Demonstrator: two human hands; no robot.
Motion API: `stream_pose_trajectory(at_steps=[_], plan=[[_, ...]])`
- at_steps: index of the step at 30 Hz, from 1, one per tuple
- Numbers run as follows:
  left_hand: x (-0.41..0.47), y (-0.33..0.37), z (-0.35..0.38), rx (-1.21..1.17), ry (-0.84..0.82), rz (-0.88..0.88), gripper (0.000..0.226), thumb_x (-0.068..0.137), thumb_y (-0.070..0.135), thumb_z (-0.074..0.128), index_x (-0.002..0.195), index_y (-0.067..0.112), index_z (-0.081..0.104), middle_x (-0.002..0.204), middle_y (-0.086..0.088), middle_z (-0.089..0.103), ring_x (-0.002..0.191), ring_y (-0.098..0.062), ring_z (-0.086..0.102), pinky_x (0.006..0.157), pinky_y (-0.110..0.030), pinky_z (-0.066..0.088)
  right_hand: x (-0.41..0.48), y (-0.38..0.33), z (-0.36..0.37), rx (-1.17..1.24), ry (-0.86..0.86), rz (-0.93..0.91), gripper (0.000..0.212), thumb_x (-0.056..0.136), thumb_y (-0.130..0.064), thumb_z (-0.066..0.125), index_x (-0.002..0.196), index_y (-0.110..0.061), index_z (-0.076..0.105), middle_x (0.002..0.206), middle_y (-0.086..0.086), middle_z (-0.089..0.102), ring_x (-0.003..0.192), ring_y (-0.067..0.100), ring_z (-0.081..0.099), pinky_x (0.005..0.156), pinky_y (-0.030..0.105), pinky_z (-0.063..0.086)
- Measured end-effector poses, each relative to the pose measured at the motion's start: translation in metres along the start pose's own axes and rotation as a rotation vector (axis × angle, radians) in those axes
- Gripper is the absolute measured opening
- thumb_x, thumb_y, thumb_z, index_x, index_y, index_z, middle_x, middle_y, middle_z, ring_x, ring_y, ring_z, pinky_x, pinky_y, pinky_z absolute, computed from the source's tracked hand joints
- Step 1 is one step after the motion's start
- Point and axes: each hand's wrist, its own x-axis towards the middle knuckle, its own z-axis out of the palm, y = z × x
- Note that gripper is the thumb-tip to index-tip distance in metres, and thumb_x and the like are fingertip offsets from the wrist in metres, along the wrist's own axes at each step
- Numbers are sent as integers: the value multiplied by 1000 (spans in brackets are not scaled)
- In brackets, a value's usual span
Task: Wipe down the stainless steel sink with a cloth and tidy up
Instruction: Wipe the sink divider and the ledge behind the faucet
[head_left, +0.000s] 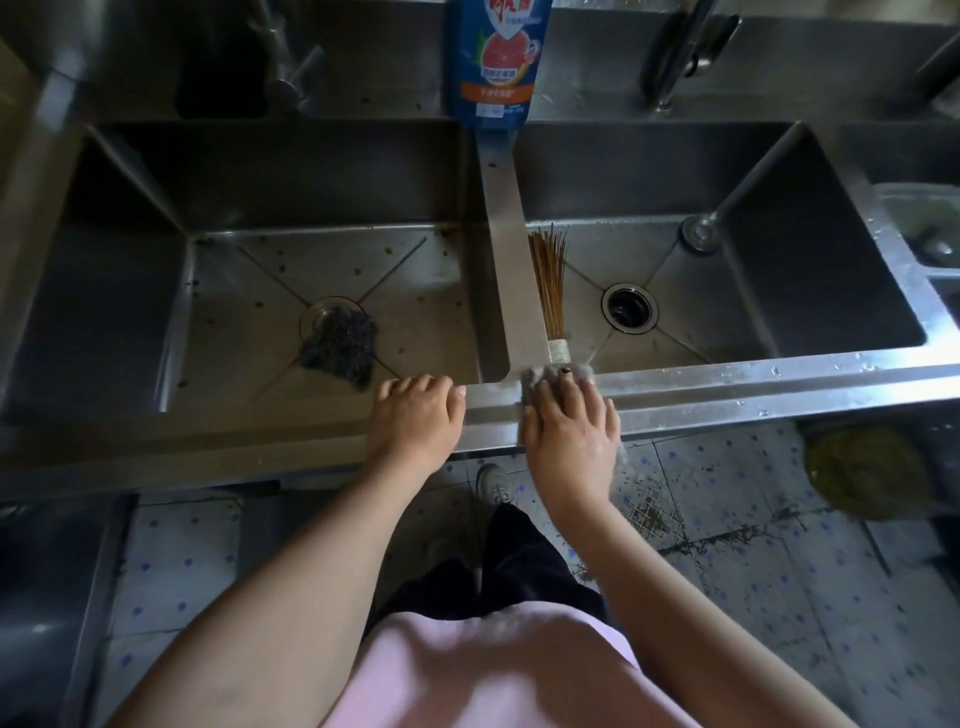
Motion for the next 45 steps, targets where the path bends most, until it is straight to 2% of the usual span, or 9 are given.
stream_pose_trajectory(at_steps=[7, 12, 14, 24, 27, 31, 34, 40, 45], plan=[[1, 1, 0, 27, 28, -12, 43, 93, 36, 21, 94, 20, 61, 100, -2, 66, 98, -24, 57, 89, -36, 32, -4, -39, 1, 66, 58, -214, 34, 83, -36, 61, 114, -21, 68, 124, 6, 63, 121, 29, 54, 97, 43, 44], [0, 0, -1, 11, 16, 4, 39, 95, 36, 24, 100, 23, 60, 102, 1, 66, 98, -22, 56, 90, -35, 32, 5, 9, -3, -10, 11, -146, 46, 96, -48, 34, 133, -27, 50, 144, 0, 44, 137, 21, 33, 108, 36, 27], [0, 1, -2, 13, 10, 3, 36, 95, 35, 25, 101, 24, 59, 103, 2, 65, 99, -22, 55, 91, -35, 31, 9, 23, -4, 14, 44, -94, 45, 96, -47, 35, 134, -26, 49, 145, 0, 43, 138, 19, 30, 110, 34, 22], [1, 2, -1, 17, -28, -11, 39, 96, 39, 22, 101, 24, 58, 103, 3, 64, 99, -20, 55, 92, -37, 32, 23, 22, -13, 22, 20, -68, 38, 97, -36, 39, 127, -19, 54, 130, 3, 54, 111, 30, 46, 91, 39, 35], [4, 4, -2, -7, -33, -63, 40, 96, 39, 23, 94, 23, 60, 96, 3, 66, 93, -20, 57, 92, -37, 31, 38, 25, -19, 161, 35, -91, 37, 97, -34, 41, 125, -15, 56, 127, 5, 58, 109, 29, 50, 91, 39, 37], [22, 19, -6, -187, -46, -232, 39, 96, 42, 24, 78, 23, 53, 77, -2, 64, 73, -23, 57, 76, -34, 34, 67, 20, -28, 347, 55, -126, 37, 96, -33, 45, 123, -11, 58, 124, 7, 61, 114, 26, 50, 95, 36, 39], [38, 36, -11, -333, -86, -226, 35, 96, 40, 28, 88, 19, 55, 80, -4, 62, 71, -24, 57, 61, -31, 38, 93, 13, -33, 446, 61, -141, 38, 95, -33, 44, 123, -10, 58, 122, 7, 61, 114, 24, 50, 95, 33, 39], [85, 64, -9, -551, -120, -302, 33, 98, 35, 26, 111, 17, 51, 112, -11, 60, 99, -28, 56, 77, -30, 40, 158, 5, -34, 572, 14, -209, 36, 96, -34, 43, 122, -13, 57, 121, 6, 61, 115, 22, 49, 93, 28, 36], [106, 71, -3, -712, -70, -295, 36, 98, 33, 25, 110, 17, 55, 107, -7, 61, 96, -22, 57, 84, -36, 46, 200, -7, -25, 576, 13, -270, 35, 96, -32, 46, 122, -12, 58, 121, 7, 61, 117, 22, 48, 95, 29, 36]])
